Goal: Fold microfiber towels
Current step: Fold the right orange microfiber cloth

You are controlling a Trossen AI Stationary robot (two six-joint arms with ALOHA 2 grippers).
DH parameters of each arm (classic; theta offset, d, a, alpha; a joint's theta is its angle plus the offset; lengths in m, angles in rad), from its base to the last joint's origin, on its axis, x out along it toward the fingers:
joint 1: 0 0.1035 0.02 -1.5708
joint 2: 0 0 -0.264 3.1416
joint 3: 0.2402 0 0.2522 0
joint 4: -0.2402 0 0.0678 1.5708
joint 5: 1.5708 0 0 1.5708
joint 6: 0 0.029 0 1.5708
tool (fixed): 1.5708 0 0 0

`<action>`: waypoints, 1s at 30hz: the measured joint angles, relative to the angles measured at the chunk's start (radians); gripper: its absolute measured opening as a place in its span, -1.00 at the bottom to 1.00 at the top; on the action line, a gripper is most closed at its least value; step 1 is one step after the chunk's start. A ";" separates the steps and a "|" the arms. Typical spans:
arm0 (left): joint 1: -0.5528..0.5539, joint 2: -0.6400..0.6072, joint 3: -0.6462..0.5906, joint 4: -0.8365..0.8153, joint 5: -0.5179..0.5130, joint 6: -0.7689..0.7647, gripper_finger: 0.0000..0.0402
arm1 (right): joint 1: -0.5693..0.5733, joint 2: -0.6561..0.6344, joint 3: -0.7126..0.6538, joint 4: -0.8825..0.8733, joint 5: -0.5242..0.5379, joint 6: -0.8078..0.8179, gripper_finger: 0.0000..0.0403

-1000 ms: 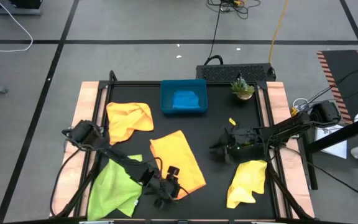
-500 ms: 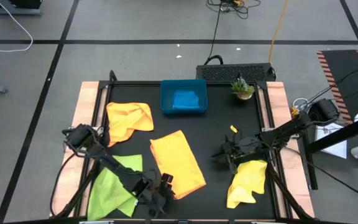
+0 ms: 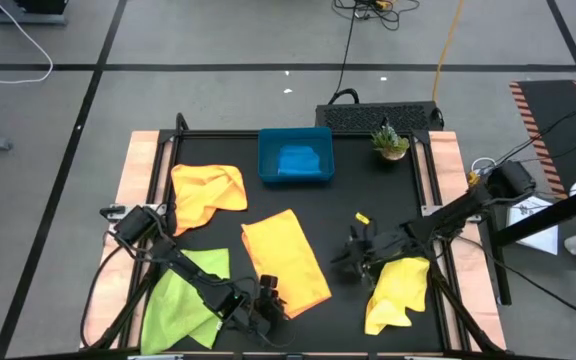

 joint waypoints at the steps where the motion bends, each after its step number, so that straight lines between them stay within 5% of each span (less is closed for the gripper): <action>1: 0.005 -0.003 0.000 0.013 -0.005 -0.010 -0.03 | 0.002 0.028 0.013 -0.004 0.001 -0.007 -0.50; 12: 0.017 -0.033 0.000 -0.036 -0.016 -0.061 -0.03 | -0.005 0.324 0.159 -0.004 -0.006 -0.047 -0.50; 19: 0.042 -0.140 0.000 -0.373 -0.266 -0.212 -0.03 | -0.008 0.326 0.174 -0.005 -0.006 -0.086 -0.50; 24: 0.126 -0.145 -0.004 -0.589 -0.240 -0.328 -0.03 | -0.057 0.307 0.191 -0.014 -0.005 -0.089 -0.50; 30: 0.281 -0.147 -0.068 -0.525 -0.190 -0.338 -0.03 | -0.160 0.310 0.286 -0.190 -0.003 -0.128 -0.55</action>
